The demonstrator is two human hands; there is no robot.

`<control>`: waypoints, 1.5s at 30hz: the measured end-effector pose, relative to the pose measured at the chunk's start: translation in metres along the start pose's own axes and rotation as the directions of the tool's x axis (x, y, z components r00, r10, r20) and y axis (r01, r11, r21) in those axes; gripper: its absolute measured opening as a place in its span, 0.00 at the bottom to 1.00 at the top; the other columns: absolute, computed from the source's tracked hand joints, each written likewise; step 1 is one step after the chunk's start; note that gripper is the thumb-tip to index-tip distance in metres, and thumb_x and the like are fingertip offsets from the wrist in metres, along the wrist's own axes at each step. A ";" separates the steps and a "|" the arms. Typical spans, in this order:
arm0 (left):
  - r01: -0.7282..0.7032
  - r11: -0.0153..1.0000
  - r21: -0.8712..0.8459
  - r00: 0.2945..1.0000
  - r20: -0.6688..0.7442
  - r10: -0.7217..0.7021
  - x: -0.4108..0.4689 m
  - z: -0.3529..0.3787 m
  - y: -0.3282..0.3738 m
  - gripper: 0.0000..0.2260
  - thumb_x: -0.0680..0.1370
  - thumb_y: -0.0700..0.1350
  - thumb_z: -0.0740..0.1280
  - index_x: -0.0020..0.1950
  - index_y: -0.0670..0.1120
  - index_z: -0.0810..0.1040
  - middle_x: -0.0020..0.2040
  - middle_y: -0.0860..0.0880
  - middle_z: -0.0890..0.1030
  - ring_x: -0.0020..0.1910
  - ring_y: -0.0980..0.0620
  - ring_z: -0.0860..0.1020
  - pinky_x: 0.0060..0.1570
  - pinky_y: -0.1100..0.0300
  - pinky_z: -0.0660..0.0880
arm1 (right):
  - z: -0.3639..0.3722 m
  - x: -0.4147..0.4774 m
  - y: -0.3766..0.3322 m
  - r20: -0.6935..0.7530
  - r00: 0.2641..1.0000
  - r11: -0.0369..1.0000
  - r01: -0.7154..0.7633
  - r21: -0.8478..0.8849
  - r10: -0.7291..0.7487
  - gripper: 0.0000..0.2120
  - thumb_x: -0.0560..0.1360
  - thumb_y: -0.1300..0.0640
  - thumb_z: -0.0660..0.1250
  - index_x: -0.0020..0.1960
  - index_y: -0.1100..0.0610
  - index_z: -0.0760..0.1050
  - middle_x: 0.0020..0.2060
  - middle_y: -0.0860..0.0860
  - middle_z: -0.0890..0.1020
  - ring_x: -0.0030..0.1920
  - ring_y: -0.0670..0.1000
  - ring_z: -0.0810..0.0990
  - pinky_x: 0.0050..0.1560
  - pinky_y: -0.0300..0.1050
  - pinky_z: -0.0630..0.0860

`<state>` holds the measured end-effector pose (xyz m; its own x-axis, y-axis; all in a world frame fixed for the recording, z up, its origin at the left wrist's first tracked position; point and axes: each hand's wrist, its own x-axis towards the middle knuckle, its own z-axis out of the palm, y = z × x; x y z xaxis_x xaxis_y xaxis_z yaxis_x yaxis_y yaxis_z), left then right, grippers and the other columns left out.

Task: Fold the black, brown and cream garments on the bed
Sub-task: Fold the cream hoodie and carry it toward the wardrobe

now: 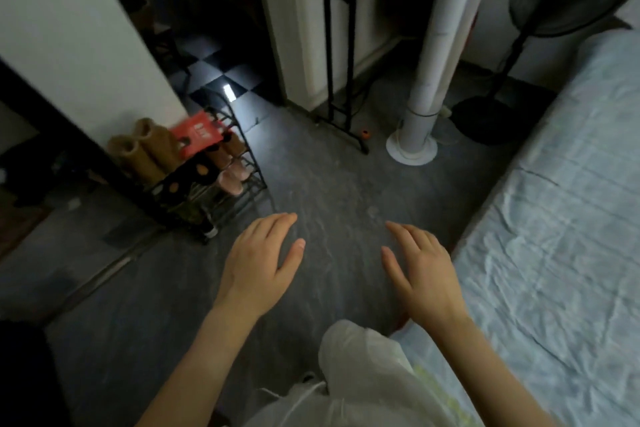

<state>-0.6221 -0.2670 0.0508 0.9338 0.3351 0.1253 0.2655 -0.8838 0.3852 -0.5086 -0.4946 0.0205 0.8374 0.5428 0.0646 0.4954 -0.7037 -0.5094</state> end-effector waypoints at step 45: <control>-0.822 -0.020 -0.569 -0.179 0.225 0.958 0.798 0.352 0.510 0.22 0.79 0.54 0.57 0.63 0.41 0.78 0.58 0.45 0.81 0.57 0.45 0.78 0.60 0.51 0.74 | -0.199 0.449 0.430 -0.577 -0.130 0.164 -0.888 0.430 0.806 0.23 0.80 0.47 0.58 0.67 0.58 0.76 0.59 0.53 0.81 0.59 0.55 0.78 0.59 0.51 0.75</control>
<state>0.3430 -0.5656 0.0256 0.1407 -0.9800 0.1406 -0.9095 -0.0719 0.4095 0.1259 -0.6445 0.0014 0.4236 -0.9026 0.0760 -0.7613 -0.4003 -0.5100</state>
